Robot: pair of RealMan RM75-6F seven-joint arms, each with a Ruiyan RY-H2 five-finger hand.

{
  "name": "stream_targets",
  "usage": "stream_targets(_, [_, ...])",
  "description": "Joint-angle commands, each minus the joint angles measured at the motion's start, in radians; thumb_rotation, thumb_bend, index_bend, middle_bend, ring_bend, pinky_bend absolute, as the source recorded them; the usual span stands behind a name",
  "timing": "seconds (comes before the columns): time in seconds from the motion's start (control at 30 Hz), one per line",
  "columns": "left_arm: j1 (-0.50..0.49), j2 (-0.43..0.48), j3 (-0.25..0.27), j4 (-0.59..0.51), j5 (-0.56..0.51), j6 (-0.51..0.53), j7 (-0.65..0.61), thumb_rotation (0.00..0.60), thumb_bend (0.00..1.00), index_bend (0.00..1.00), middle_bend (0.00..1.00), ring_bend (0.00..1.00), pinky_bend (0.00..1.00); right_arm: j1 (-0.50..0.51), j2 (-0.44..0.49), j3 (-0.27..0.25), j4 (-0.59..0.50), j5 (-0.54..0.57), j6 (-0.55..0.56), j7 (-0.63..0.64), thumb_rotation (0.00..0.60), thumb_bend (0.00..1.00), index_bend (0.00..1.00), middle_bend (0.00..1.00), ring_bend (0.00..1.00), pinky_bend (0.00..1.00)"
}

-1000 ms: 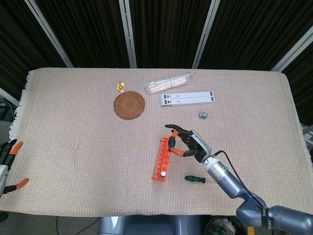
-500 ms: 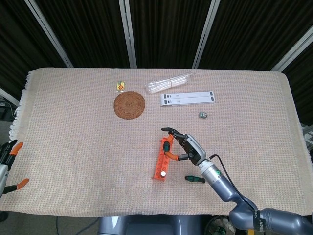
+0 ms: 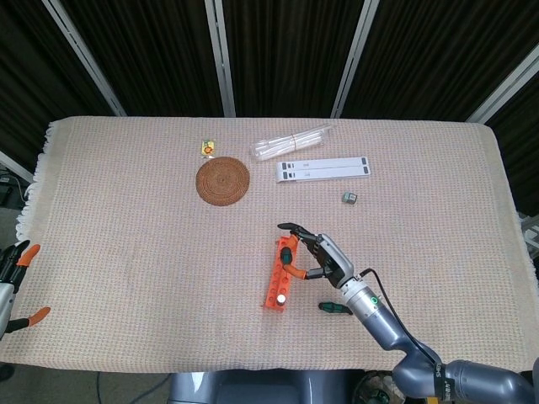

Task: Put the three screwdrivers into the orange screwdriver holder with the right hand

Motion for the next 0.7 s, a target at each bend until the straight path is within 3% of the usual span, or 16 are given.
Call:
stream_targets(0.03, [-0.001,-0.001,0.0,0.001,0.0,0.0,0.0,0.6,0.08,0.0,0.0,0.0,0.0,0.0,-0.001,-0.003,-0.002,-0.003,0.001,-0.002,0.6,0.32,0.57,0.15,0.0,0.0])
stream_targets(0.4, [-0.002,-0.003,-0.001,0.0,0.002,0.0,0.001,0.6,0.08,0.0,0.0,0.0,0.0,-0.002,-0.006,-0.023,0.006,-0.018,0.002,-0.008,0.6,0.31,0.57,0.15,0.0,0.0])
stream_targets(0.7, [0.001,-0.001,-0.001,0.001,0.002,0.004,-0.001,0.6,0.08,0.0,0.0,0.0,0.0,0.004,-0.017,-0.038,0.035,-0.045,0.009,-0.012,0.6,0.21,0.52,0.13,0.0,0.0])
